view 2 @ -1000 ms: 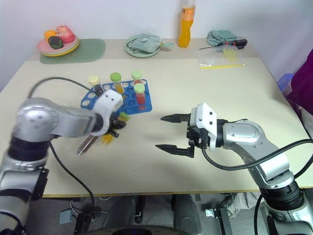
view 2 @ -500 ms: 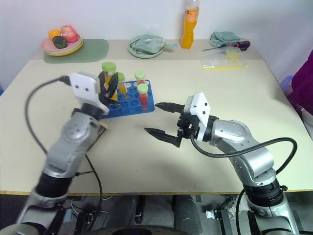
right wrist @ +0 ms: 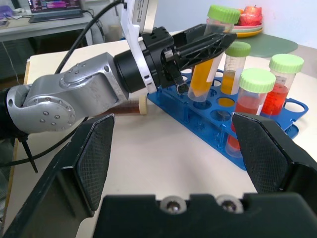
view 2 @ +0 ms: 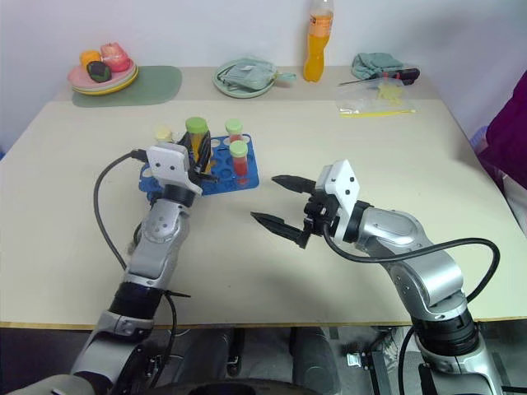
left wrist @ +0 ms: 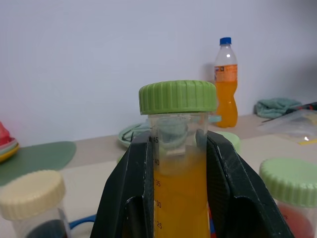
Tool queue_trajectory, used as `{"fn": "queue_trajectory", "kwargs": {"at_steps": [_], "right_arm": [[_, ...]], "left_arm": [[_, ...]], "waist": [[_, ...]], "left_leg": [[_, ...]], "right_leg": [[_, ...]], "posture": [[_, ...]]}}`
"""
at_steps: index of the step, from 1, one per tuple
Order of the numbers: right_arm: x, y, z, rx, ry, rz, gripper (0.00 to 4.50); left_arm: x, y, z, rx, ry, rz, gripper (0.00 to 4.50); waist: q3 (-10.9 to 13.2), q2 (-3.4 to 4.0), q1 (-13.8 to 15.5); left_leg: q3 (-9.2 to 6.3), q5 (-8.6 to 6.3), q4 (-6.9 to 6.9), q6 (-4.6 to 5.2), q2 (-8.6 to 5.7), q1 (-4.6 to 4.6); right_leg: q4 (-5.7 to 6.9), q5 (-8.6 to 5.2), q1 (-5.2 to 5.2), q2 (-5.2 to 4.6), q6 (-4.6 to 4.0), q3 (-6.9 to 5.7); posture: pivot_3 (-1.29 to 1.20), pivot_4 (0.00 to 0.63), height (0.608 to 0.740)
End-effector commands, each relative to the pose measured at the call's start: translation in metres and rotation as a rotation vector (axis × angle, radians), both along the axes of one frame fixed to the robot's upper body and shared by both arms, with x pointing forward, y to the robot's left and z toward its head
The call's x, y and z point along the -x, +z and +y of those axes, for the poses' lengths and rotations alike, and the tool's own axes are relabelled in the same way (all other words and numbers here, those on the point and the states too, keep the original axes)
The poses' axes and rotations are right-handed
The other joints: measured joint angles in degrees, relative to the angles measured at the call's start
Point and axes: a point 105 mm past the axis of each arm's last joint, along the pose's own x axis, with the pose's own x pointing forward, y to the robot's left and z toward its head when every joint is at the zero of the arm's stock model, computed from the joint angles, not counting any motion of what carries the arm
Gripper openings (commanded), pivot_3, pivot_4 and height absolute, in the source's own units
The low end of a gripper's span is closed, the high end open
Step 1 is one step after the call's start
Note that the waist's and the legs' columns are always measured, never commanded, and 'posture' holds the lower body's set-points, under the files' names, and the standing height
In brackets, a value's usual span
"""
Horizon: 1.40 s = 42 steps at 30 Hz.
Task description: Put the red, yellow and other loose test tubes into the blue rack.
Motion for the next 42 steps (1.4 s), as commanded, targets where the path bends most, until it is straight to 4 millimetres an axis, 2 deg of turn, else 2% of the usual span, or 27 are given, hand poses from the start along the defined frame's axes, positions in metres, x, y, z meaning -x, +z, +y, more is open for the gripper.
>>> {"fn": "queue_trajectory", "kwargs": {"at_steps": [1,21,30,34,37,39,42], "right_arm": [[0.005,0.01,-0.001,-0.005,0.002,-0.043,4.2],[0.005,0.008,0.0,0.006,0.003,-0.038,4.2],[0.005,0.009,-0.001,0.007,-0.008,-0.043,4.2],[0.005,0.009,-0.001,0.008,-0.007,-0.044,4.2],[0.006,0.01,0.0,0.008,-0.004,-0.047,4.2],[0.006,0.011,-0.001,0.009,-0.003,-0.049,4.2],[0.006,0.011,-0.003,0.018,-0.002,-0.05,4.2]], "left_arm": [[0.001,0.008,-0.002,-0.012,-0.003,-0.052,0.97],[-0.012,-0.003,-0.005,-0.001,0.034,-0.044,0.97],[-0.009,-0.015,-0.002,0.002,0.029,-0.027,0.97],[-0.006,-0.016,0.002,0.018,0.042,-0.019,2.83],[0.002,0.0,0.012,0.017,0.05,-0.054,4.29],[0.012,0.012,0.017,0.014,0.03,-0.073,4.29],[0.037,0.042,0.025,-0.046,-0.037,-0.096,4.29]], "waist": [[0.0,0.0,0.01],[0.0,0.0,0.02],[0.0,0.0,0.03],[0.0,0.0,0.0],[0.0,0.0,-0.01],[0.0,0.0,-0.08],[0.0,0.0,-0.22]], "left_leg": [[-0.01,0.0,0.0,0.0,0.0,0.0],[-0.04,0.0,0.02,0.0,0.0,0.01],[-0.08,0.0,0.03,0.0,0.0,0.01],[-0.08,0.0,0.03,0.0,0.0,0.02],[-0.08,0.0,0.03,0.0,0.0,0.01],[-0.09,0.0,0.02,0.0,0.02,0.01],[-0.09,-0.01,0.0,0.0,0.08,0.01]], "right_leg": [[0.0,0.0,0.0,0.01,0.0,-0.01],[0.0,0.01,0.04,0.02,0.01,-0.05],[0.0,0.01,0.06,0.03,0.02,-0.06],[0.0,0.01,0.05,0.03,0.02,-0.06],[0.0,0.01,0.05,0.03,0.02,-0.06],[0.0,0.01,0.04,0.03,0.02,-0.06],[0.02,0.01,0.02,0.05,0.01,-0.06]], "posture": [[0.0,0.15,0.74],[0.0,0.15,0.74],[0.0,0.15,0.74],[0.0,0.15,0.74],[0.0,0.15,0.74],[0.0,0.15,0.74],[0.0,0.15,0.74]]}}
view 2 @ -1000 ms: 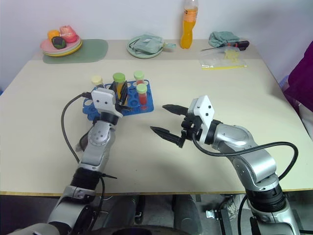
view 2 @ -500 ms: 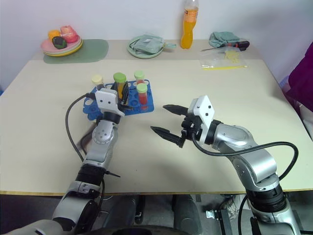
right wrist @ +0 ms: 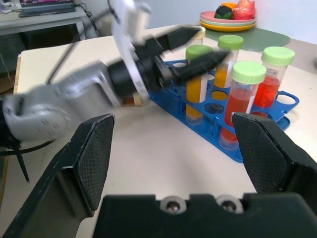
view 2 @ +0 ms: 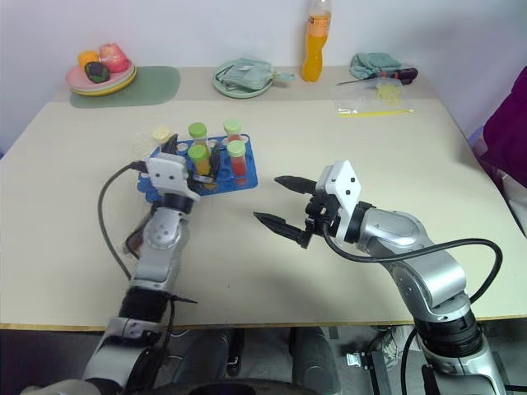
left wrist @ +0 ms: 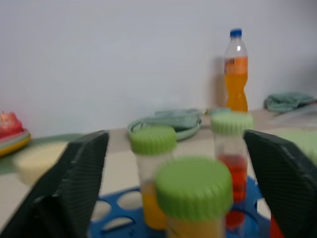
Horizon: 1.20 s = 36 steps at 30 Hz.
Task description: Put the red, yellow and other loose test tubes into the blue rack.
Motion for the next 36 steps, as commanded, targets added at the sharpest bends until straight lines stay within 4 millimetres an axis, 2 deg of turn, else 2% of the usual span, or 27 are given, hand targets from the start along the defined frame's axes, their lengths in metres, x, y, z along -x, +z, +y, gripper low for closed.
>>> {"fn": "queue_trajectory", "kwargs": {"at_steps": [1,4,7,12,16,18,21,24,28,36], "right_arm": [[0.007,0.012,-0.001,-0.005,0.02,-0.052,4.2],[0.005,0.012,-0.004,-0.001,0.017,-0.05,4.2],[0.003,0.01,-0.006,0.013,0.027,-0.044,4.2],[0.0,0.01,-0.005,0.021,0.042,-0.047,4.2],[0.002,0.007,0.0,0.027,0.079,-0.042,4.2],[0.003,0.005,0.004,0.03,0.097,-0.041,4.2],[0.005,0.002,0.007,0.031,0.107,-0.041,4.2],[0.008,0.0,0.009,0.026,0.103,-0.036,4.2],[0.014,-0.003,0.011,0.019,0.096,-0.025,4.2],[0.019,-0.006,0.011,0.018,0.079,-0.021,4.2]], "left_arm": [[0.028,0.045,0.007,-0.042,-0.067,-0.076,4.29],[0.04,0.066,0.022,-0.074,-0.108,-0.011,4.29],[0.049,0.076,0.045,-0.185,-0.15,0.222,4.41],[0.071,0.045,0.057,-0.496,-0.161,0.667,4.41],[0.076,0.011,0.073,-0.418,-0.174,1.074,4.41],[0.075,-0.005,0.083,-0.439,-0.129,1.19,4.41],[0.066,-0.021,0.094,-0.434,-0.031,1.263,4.41],[0.056,-0.033,0.094,-0.397,0.005,1.301,4.41],[0.043,-0.041,0.089,-0.318,0.002,1.337,4.41],[0.036,-0.047,0.09,-0.295,-0.002,1.414,4.41]], "waist": [[0.0,0.01,0.01],[-0.01,0.02,0.22],[0.02,0.01,-0.15],[0.03,0.01,-0.42],[0.07,-0.04,-0.02],[0.07,-0.05,-0.32],[0.08,-0.04,-0.56],[0.1,-0.07,-0.36],[0.09,-0.09,0.09],[0.09,-0.09,-0.1]], "left_leg": [[0.0,0.0,0.0,0.0,0.02,0.0],[-0.02,0.0,0.01,0.0,0.03,0.02],[-0.05,0.0,0.03,0.0,0.04,0.06],[-0.06,0.0,-0.03,0.0,0.02,0.09],[-0.1,0.0,0.01,0.0,0.0,0.12],[-0.13,0.01,0.01,-0.01,-0.01,0.19],[-0.11,0.0,-0.07,-0.01,0.0,0.2],[-0.13,0.01,-0.07,-0.01,0.02,0.16],[-0.13,0.01,-0.05,-0.02,-0.01,0.13],[-0.11,0.02,-0.05,-0.04,-0.02,0.1]], "right_leg": [[0.01,0.0,0.0,0.0,0.0,0.0],[0.02,0.0,0.04,0.0,-0.01,0.0],[0.03,-0.01,0.08,0.03,-0.01,-0.02],[0.02,-0.05,0.09,0.05,0.03,-0.02],[0.06,-0.07,0.13,0.06,0.05,-0.05],[0.06,-0.07,0.2,0.08,0.05,-0.07],[0.05,-0.08,0.15,0.06,0.05,-0.04],[0.04,-0.08,0.13,0.04,0.05,-0.04],[0.04,-0.08,0.12,0.0,0.05,-0.03],[0.05,-0.07,0.06,-0.01,0.04,-0.02]], "posture": [[0.0,0.15,0.74],[0.0,0.15,0.74],[0.0,0.15,0.74],[0.0,0.15,0.74],[0.0,0.15,0.74],[0.0,0.15,0.74],[0.0,0.15,0.74],[0.0,0.15,0.74],[0.0,0.15,0.74],[0.0,0.15,0.74]]}}
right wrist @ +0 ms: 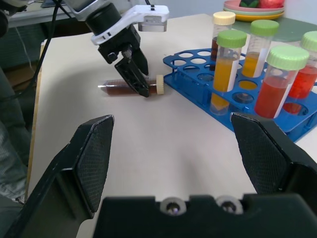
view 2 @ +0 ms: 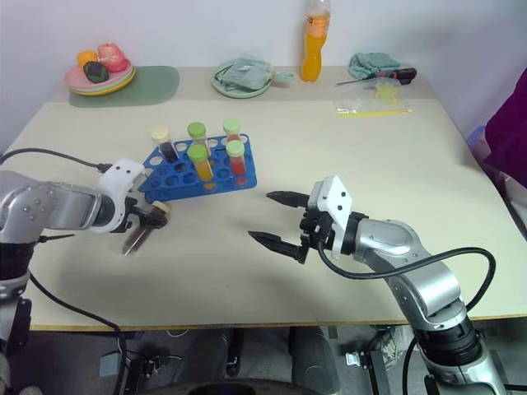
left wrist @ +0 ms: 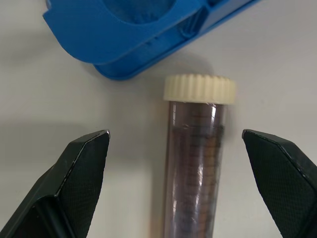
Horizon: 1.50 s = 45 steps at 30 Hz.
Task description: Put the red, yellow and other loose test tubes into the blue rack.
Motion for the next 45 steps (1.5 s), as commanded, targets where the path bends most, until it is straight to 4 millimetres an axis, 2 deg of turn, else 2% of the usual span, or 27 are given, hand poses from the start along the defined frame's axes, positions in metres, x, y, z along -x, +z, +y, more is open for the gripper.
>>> {"fn": "queue_trajectory", "kwargs": {"at_steps": [1,2,5,8,13,16,18,22,25,27,30,33,34,36,37,41,45], "right_arm": [[0.007,0.009,0.003,-0.012,0.015,-0.044,4.2],[0.007,0.009,0.003,-0.012,0.013,-0.044,4.2],[0.006,0.009,0.002,-0.012,0.009,-0.045,4.2],[0.006,0.009,0.003,-0.013,0.009,-0.044,4.2],[0.004,0.01,0.003,-0.013,0.015,-0.044,4.2],[0.003,0.01,0.003,-0.012,0.02,-0.046,4.2],[0.002,0.011,0.002,-0.011,0.02,-0.047,4.2],[0.001,0.011,0.002,-0.012,0.026,-0.048,4.2],[-0.001,0.012,0.006,-0.02,0.038,-0.047,4.2],[-0.001,0.014,0.009,-0.029,0.055,-0.05,4.2],[-0.003,0.015,0.01,-0.026,0.061,-0.053,4.2],[-0.003,0.014,0.011,-0.021,0.066,-0.053,4.2],[-0.003,0.014,0.011,-0.02,0.067,-0.052,4.2],[-0.001,0.013,0.011,-0.018,0.07,-0.05,4.2],[-0.001,0.013,0.011,-0.017,0.071,-0.049,4.2],[0.0,0.012,0.012,-0.014,0.077,-0.046,4.2],[0.0,0.012,0.013,-0.011,0.078,-0.049,4.2]], "left_arm": [[-0.001,0.005,0.002,-0.016,-0.002,0.002,4.41],[-0.001,0.005,0.002,-0.018,-0.002,0.002,4.41],[0.0,0.006,0.003,-0.026,-0.006,0.002,3.59],[0.002,0.008,0.005,-0.026,-0.001,0.002,2.03],[0.006,0.01,0.014,-0.026,0.026,-0.003,2.03],[0.01,0.023,0.017,-0.014,0.017,-0.055,2.03],[0.021,0.039,0.011,0.0,-0.061,-0.108,2.03],[0.033,0.086,-0.009,0.046,-0.274,-0.506,2.03],[0.031,0.102,-0.002,0.152,-0.209,-0.679,2.03],[0.028,0.079,0.003,0.189,-0.121,-0.584,2.03],[0.028,0.049,0.016,0.129,0.007,-0.415,2.03],[0.029,0.04,0.026,0.117,0.082,-0.329,2.89],[0.028,0.038,0.03,0.094,0.102,-0.302,3.47],[0.027,0.036,0.033,0.058,0.098,-0.242,4.31],[0.026,0.035,0.034,0.057,0.095,-0.221,4.44],[0.02,0.035,0.029,0.077,0.051,-0.142,4.44],[0.016,0.026,0.03,0.077,0.054,-0.033,4.44]], "waist": [[0.0,0.0,-0.02],[0.0,0.0,-0.02],[0.0,0.0,-0.03],[0.0,0.0,0.01],[0.0,0.0,0.0],[0.0,0.0,-0.07],[0.01,-0.02,-0.21],[0.01,0.01,-0.77],[0.0,0.02,-0.39],[-0.01,0.0,-0.04],[-0.01,0.0,0.17],[0.0,-0.12,0.11],[0.0,-0.12,0.04],[0.0,-0.12,0.06],[0.0,-0.12,0.05],[0.01,-0.11,0.02],[0.01,-0.11,-0.02]], "left_leg": [[0.0,0.0,-0.01,0.0,0.0,-0.01],[0.0,0.0,-0.01,0.0,0.0,-0.01],[0.0,0.0,-0.01,0.0,0.0,-0.02],[0.0,0.0,0.0,0.0,0.01,-0.02],[0.0,0.0,0.0,0.0,0.0,-0.02],[0.0,0.0,0.0,0.0,0.01,-0.02],[0.0,0.0,-0.01,0.0,0.03,-0.06],[0.13,0.0,-0.1,-0.02,0.14,-0.13],[0.16,0.03,-0.14,-0.07,0.1,-0.12],[0.14,0.04,-0.08,-0.07,0.09,-0.1],[0.1,0.05,-0.02,-0.04,0.05,-0.05],[0.05,0.04,0.01,-0.01,-0.06,-0.06],[0.05,0.04,0.01,-0.01,-0.07,-0.06],[0.05,0.03,0.0,-0.01,-0.06,-0.06],[0.04,0.04,0.0,-0.01,-0.06,-0.06],[0.04,0.04,-0.01,-0.01,-0.04,-0.04],[0.05,0.04,-0.01,-0.02,-0.04,-0.05]], "right_leg": [[0.0,0.0,0.0,0.0,0.0,0.0],[0.0,0.0,-0.01,0.0,0.0,0.0],[0.0,0.0,-0.01,-0.01,0.0,0.0],[0.0,0.0,-0.01,-0.02,0.0,0.01],[0.0,0.0,-0.01,-0.03,0.0,0.01],[0.0,0.0,-0.02,-0.03,0.0,0.01],[0.01,0.0,-0.06,-0.03,0.0,0.02],[-0.03,-0.03,-0.22,-0.14,-0.08,0.09],[-0.04,-0.12,-0.23,-0.28,-0.24,0.08],[-0.04,-0.11,-0.18,-0.24,-0.26,0.06],[-0.04,-0.11,-0.05,-0.19,-0.24,0.06],[-0.01,0.02,-0.04,-0.11,-0.01,0.03],[-0.01,0.02,-0.05,-0.06,0.0,0.03],[0.01,0.02,-0.07,-0.05,-0.01,0.03],[0.01,0.02,-0.07,-0.02,-0.01,0.03],[0.04,0.01,-0.08,-0.02,-0.02,0.03],[0.03,0.01,-0.09,-0.04,-0.01,0.04]], "posture": [[0.0,0.15,0.74],[0.0,0.15,0.74],[0.0,0.15,0.74],[0.0,0.15,0.74],[0.0,0.15,0.74],[0.0,0.15,0.74],[0.0,0.15,0.74],[0.0,0.15,0.74],[0.0,0.15,0.74],[0.0,0.15,0.74],[0.0,0.15,0.74],[0.0,0.15,0.74],[0.0,0.15,0.74],[0.0,0.15,0.74],[0.0,0.15,0.74],[0.0,0.15,0.74],[0.0,0.15,0.74]]}}
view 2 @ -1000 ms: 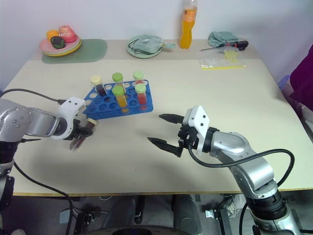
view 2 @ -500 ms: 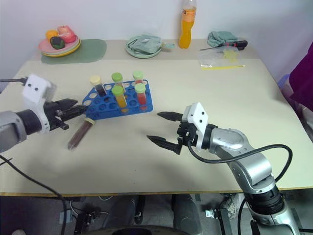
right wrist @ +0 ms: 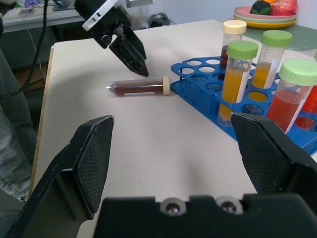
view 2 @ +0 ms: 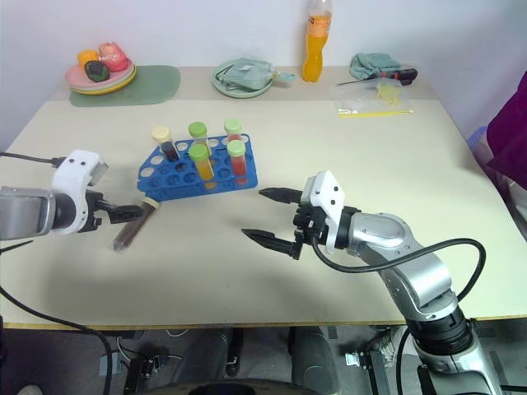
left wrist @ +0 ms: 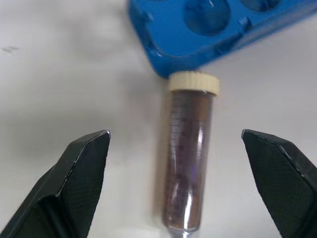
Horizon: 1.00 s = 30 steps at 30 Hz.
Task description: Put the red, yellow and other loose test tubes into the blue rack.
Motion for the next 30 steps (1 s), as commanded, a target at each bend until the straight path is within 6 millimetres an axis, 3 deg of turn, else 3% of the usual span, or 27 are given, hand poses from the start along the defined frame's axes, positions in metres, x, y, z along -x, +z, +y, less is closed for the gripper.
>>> {"fn": "queue_trajectory", "kwargs": {"at_steps": [1,10,13,18,19,20,24,26,28,30], "right_arm": [[0.004,0.007,0.003,-0.009,0.018,-0.04,4.2],[0.006,0.006,0.001,-0.013,-0.002,-0.045,4.2],[0.006,0.006,0.001,-0.016,-0.009,-0.045,4.2],[0.006,0.006,0.0,-0.016,-0.017,-0.045,4.2],[0.006,0.006,0.0,-0.016,-0.017,-0.045,4.2],[0.006,0.006,0.0,-0.015,-0.016,-0.045,4.2],[0.006,0.007,-0.001,-0.013,-0.018,-0.049,4.2],[0.006,0.007,-0.003,-0.01,-0.026,-0.052,4.2],[0.005,0.008,-0.004,-0.008,-0.032,-0.053,4.2],[0.004,0.008,-0.004,-0.012,-0.034,-0.054,4.2]], "left_arm": [[-0.003,-0.004,0.0,0.014,-0.001,0.075,4.44],[-0.013,-0.012,0.002,-0.038,0.018,0.182,4.44],[-0.014,-0.016,0.002,-0.031,0.021,0.204,3.58],[-0.013,-0.019,0.004,-0.036,0.03,0.219,1.15],[-0.012,-0.018,0.005,-0.039,0.024,0.215,0.84],[-0.011,-0.016,0.004,-0.035,0.013,0.208,0.81],[-0.003,0.002,0.011,0.005,-0.003,0.17,0.81],[0.005,0.024,0.019,0.034,-0.017,0.077,0.81],[0.007,0.049,0.031,0.017,-0.022,-0.12,0.81],[-0.006,0.082,0.039,-0.06,-0.019,-0.493,0.81]], "waist": [[0.0,0.0,0.0],[0.0,0.0,-0.11],[0.0,-0.01,-0.21],[0.0,-0.01,-0.25],[0.0,-0.01,-0.23],[0.0,-0.01,-0.23],[0.0,-0.01,-0.34],[0.0,-0.01,-0.86],[0.0,-0.01,-1.29],[0.01,0.05,-1.24]], "left_leg": [[-0.01,0.0,0.0,0.0,0.0,0.0],[0.02,0.0,-0.01,0.0,-0.02,-0.05],[0.02,0.0,-0.01,0.0,-0.01,-0.06],[0.02,0.0,-0.01,0.0,0.0,-0.06],[0.02,0.0,-0.01,0.0,0.0,-0.06],[0.02,0.0,-0.01,0.0,0.0,-0.06],[0.02,0.0,-0.01,0.0,0.0,-0.08],[0.02,0.0,-0.03,0.0,0.02,-0.09],[0.07,0.0,-0.12,0.0,0.07,-0.15],[0.18,0.0,-0.18,-0.01,0.22,-0.13]], "right_leg": [[0.0,0.0,-0.01,0.0,0.0,0.0],[0.0,0.0,-0.07,0.0,0.0,0.01],[0.01,0.0,-0.09,0.01,0.0,0.01],[0.01,0.0,-0.09,0.01,0.0,0.01],[0.01,0.0,-0.09,0.0,0.0,0.01],[0.01,0.0,-0.09,0.01,0.0,0.01],[0.01,0.0,-0.11,0.0,0.0,0.01],[0.02,0.0,-0.16,0.01,0.0,0.01],[0.04,-0.01,-0.29,-0.02,-0.01,0.07],[0.04,-0.01,-0.38,-0.08,-0.01,0.13]], "posture": [[0.0,0.15,0.74],[0.0,0.15,0.74],[0.0,0.15,0.74],[0.0,0.15,0.74],[0.0,0.15,0.74],[0.0,0.15,0.74],[0.0,0.15,0.74],[0.0,0.15,0.74],[0.0,0.15,0.74],[0.0,0.15,0.74]]}}
